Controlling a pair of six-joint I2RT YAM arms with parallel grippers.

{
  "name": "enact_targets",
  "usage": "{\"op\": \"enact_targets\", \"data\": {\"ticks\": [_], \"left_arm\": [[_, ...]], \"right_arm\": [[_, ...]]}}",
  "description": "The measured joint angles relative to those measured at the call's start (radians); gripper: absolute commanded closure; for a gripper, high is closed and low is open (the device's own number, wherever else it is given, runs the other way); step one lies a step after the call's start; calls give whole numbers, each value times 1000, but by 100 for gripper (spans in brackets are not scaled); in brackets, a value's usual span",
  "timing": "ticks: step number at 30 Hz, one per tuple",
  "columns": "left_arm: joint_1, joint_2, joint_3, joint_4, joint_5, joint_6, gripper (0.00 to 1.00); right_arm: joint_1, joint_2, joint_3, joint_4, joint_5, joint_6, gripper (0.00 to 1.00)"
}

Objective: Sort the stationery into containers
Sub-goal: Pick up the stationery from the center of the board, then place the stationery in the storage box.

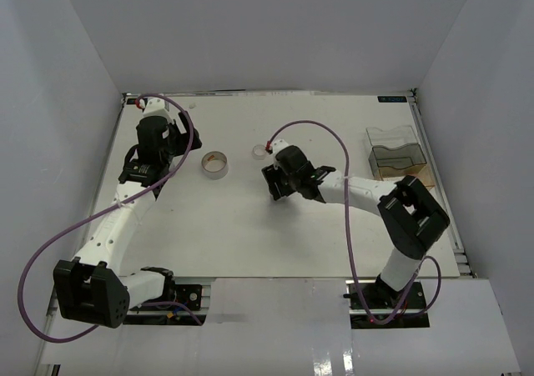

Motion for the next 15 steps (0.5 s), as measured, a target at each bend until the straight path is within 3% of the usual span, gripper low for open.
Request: {"op": "enact_targets", "data": {"ticks": [5,11,15], "left_arm": [[0,1,0,0,9,0,2],[0,9,0,0,18,-2,2],[0,26,0,0,27,-3,2]], "right_arm": [[-180,-148,-61,-48,46,16,68],[-518,-365,-79,-69,103,60,66],[-721,-413,-79,-74,133,93,64]]}}
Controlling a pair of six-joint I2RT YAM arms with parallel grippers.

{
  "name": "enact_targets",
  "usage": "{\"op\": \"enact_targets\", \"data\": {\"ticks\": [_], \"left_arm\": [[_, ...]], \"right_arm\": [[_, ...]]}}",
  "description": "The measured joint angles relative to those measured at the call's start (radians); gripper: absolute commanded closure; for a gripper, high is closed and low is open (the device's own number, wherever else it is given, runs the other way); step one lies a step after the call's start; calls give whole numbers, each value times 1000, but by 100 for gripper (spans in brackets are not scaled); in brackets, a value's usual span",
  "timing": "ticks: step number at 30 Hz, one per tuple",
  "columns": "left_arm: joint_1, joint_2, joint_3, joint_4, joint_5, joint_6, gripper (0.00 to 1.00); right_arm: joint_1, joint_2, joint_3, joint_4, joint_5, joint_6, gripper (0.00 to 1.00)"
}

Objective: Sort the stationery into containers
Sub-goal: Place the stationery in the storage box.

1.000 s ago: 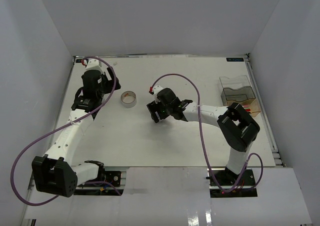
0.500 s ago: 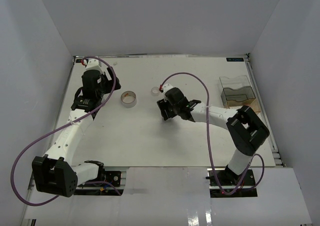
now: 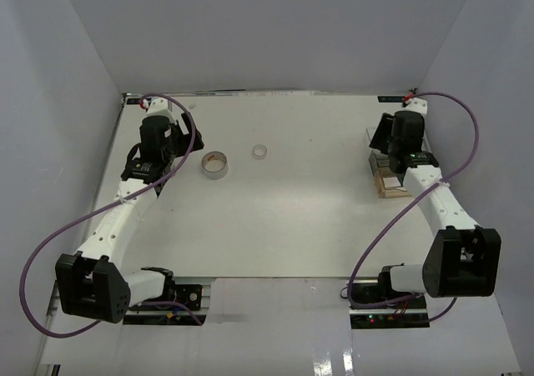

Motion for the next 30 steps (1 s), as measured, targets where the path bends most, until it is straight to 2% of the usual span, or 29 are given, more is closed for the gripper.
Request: {"op": "enact_targets", "data": {"ticks": [5,10,19,30], "left_arm": [[0,4,0,1,8,0,2],[0,4,0,0,14,0,2],[10,4,0,0,22,-2,2],[28,4,0,0,43,-11,2]], "right_arm": [[-165,19,0,-29,20,32,62],[-254,91,33,-53,21,49,62],[-283,229,117,-46,10,55,62],[-307,322,180,-27,11,55,57]]}}
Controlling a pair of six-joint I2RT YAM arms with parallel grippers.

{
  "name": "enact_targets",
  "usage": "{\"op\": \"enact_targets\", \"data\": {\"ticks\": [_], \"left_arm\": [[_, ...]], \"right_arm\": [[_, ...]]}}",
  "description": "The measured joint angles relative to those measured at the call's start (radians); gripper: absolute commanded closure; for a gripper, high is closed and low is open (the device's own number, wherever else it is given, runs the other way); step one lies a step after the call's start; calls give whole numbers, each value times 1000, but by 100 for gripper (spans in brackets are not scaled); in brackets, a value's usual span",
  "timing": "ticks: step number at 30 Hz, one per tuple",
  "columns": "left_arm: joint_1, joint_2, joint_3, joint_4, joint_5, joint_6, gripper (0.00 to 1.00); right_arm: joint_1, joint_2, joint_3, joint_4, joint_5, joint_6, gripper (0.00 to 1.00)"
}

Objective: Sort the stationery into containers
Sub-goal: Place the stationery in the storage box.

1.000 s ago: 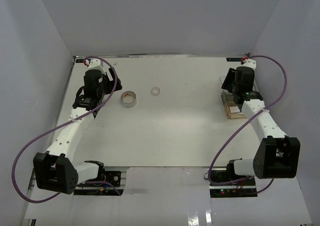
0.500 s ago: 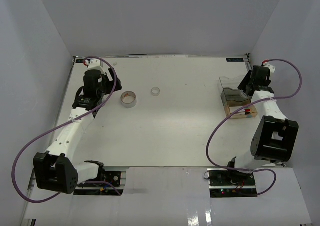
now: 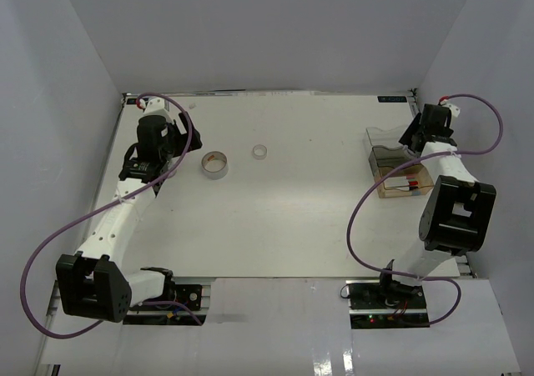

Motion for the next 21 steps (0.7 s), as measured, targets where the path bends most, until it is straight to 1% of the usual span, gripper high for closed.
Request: {"op": "enact_targets", "data": {"ticks": [10,16,17,21], "left_arm": [[10,0,0,0,21,-6,2],[13,0,0,0,25,-8,2],[14,0,0,0,26,-8,2],[16,0,0,0,31,-8,2]], "right_arm": [[-24,48,0,1,-1,5,52],[-27,78,0,1,-1,11,39],[-27,80,0,1,-1,12,34],[-27,80,0,2,0,18,21]]}}
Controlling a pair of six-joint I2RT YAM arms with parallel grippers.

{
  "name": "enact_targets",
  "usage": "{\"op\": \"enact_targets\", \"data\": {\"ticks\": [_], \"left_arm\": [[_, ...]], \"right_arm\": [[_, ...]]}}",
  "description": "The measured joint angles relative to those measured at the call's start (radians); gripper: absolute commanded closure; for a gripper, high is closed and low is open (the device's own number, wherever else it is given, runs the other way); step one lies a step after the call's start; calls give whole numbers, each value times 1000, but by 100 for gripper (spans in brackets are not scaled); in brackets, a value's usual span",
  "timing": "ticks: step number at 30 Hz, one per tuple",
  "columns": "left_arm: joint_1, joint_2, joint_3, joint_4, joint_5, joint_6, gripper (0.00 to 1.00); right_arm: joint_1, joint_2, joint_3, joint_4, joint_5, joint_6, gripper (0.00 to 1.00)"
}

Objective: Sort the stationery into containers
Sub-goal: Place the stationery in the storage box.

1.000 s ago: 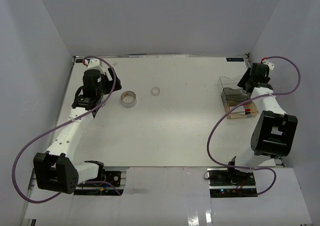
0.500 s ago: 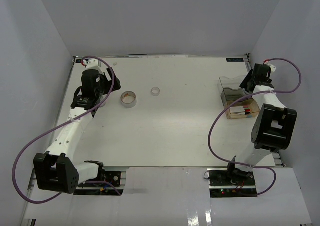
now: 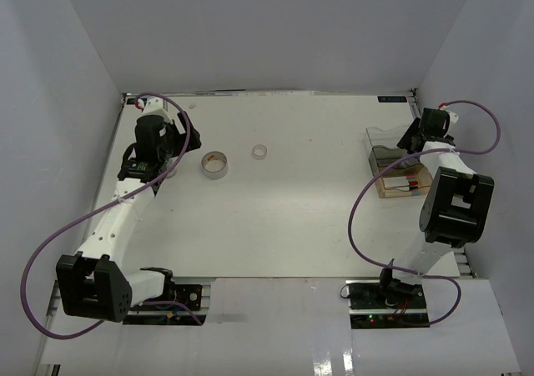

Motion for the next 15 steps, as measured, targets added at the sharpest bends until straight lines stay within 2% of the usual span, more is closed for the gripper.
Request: {"op": "enact_targets", "data": {"ticks": [3,10,15], "left_arm": [[2,0,0,0,5,0,2],[15,1,0,0,21,-7,2],[42,8,0,-1,34,-17,2]], "right_arm": [[0,0,0,0,0,0,15],[0,-8,6,-4,-11,7,13],[9,-117,-3,-21,-64,25,10]]}}
